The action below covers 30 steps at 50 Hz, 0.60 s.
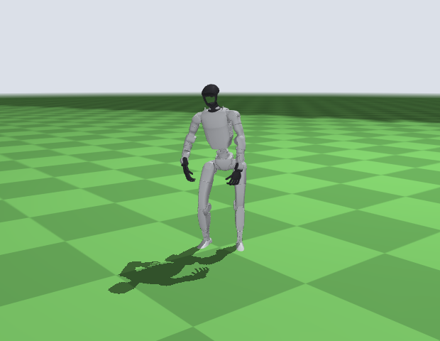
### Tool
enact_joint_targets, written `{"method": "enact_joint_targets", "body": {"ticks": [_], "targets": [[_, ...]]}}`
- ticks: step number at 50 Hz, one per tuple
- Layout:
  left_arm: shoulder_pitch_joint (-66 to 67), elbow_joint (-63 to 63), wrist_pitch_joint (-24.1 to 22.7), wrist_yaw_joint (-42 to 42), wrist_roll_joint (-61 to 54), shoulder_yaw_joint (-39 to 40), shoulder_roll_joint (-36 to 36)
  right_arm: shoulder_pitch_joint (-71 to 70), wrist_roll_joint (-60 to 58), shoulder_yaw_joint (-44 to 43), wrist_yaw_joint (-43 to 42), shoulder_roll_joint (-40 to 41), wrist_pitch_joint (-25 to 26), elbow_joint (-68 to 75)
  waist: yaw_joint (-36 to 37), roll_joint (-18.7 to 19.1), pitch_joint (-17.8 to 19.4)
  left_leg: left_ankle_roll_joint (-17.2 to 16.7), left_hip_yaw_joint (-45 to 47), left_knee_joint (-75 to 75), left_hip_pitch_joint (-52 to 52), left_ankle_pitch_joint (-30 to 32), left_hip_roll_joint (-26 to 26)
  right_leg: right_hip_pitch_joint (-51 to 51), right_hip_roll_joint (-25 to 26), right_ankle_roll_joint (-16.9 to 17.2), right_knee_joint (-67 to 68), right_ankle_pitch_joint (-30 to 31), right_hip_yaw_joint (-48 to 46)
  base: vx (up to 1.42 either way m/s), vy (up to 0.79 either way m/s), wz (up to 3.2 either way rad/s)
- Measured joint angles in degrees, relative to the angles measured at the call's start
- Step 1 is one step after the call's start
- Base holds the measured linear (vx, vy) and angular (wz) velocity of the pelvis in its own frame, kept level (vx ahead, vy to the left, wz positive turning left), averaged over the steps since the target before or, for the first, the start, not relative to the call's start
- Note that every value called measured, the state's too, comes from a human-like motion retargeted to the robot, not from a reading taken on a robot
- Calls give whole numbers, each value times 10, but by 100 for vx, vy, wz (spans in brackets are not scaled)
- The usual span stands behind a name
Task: Sport exercise
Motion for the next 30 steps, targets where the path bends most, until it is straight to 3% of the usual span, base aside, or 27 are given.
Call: {"method": "enact_joint_targets", "body": {"ticks": [7, 13, 22, 30], "targets": [[-11, 47, -8, 75, -46, 48, -24, -96, 15, 74, -92, 63, -18, 234, 43, -43, -2, 11, -18, 1, 6, 6, -9, 2, -8, -6, 18, -7, 6, 0, 0, 0], [3, 23, -31, 141, -74, 82, -17, -134, 37, 66, -187, 104, -52, 274, 58, -73, -9, 16, -23, 1, 26, 2, -13, 19, -12, -3, 25, -16, 9, 0, 0, 0], [67, -168, -80, 178, -101, 57, 6, -167, 96, 51, -288, 154, -108, 125, 50, -103, -31, 13, -9, 2, 61, -17, -14, 47, -8, 8, 28, -27, 23, 0, 0, 0], [34, -410, -84, 64, -169, -135, 53, -221, 227, 197, -225, 198, -130, -86, 22, -107, -57, 7, 10, 2, 96, -42, -12, 75, 1, 13, 32, -26, 44, 2, 2, -5]]}}
